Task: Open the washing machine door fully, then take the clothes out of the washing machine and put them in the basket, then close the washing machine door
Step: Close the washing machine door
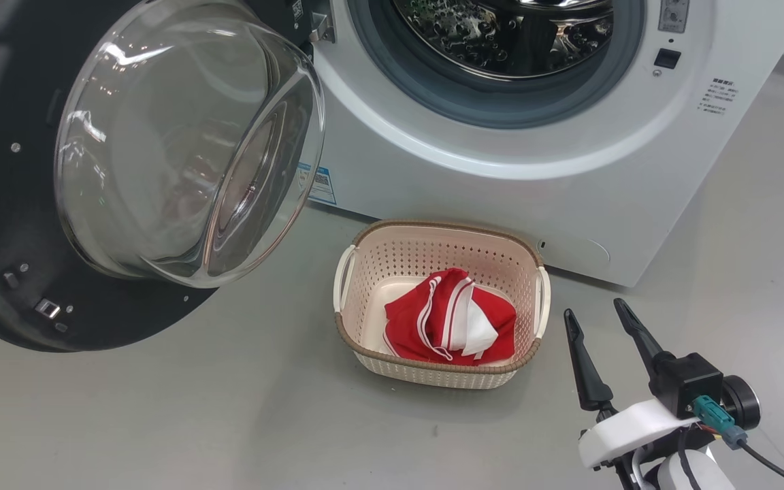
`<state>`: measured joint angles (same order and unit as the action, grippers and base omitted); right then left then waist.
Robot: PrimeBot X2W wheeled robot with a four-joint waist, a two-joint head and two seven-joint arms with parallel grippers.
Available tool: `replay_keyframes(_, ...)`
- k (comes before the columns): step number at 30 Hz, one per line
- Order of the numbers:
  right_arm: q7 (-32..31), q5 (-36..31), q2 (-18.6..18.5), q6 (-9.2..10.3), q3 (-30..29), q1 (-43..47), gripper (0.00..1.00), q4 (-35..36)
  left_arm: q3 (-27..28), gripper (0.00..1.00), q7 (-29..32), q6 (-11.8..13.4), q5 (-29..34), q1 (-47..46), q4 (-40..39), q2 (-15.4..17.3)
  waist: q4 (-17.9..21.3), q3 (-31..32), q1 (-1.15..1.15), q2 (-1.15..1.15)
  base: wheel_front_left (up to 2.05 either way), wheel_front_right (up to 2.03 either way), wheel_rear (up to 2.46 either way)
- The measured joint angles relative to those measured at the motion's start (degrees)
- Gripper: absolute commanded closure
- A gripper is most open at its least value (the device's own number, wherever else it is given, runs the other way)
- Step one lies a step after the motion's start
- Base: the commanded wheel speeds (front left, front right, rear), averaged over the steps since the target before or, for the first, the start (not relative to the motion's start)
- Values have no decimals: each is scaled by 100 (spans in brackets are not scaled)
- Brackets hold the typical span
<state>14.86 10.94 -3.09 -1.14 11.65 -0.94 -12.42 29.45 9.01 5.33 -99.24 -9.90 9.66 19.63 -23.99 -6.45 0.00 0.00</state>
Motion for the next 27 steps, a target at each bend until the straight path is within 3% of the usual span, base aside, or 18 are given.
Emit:
replay_keyframes(11,0,-42,-19,-56,3,-140,0,-9,-668,100,838,-11,-1,-172,417,163,169,-177,0,0,0,0,0)
replay_keyframes(27,0,-49,-56,-80,-64,-219,0,-34,-1120,100,1647,-345,-211,-422,804,209,190,-282,0,0,0,0,0)
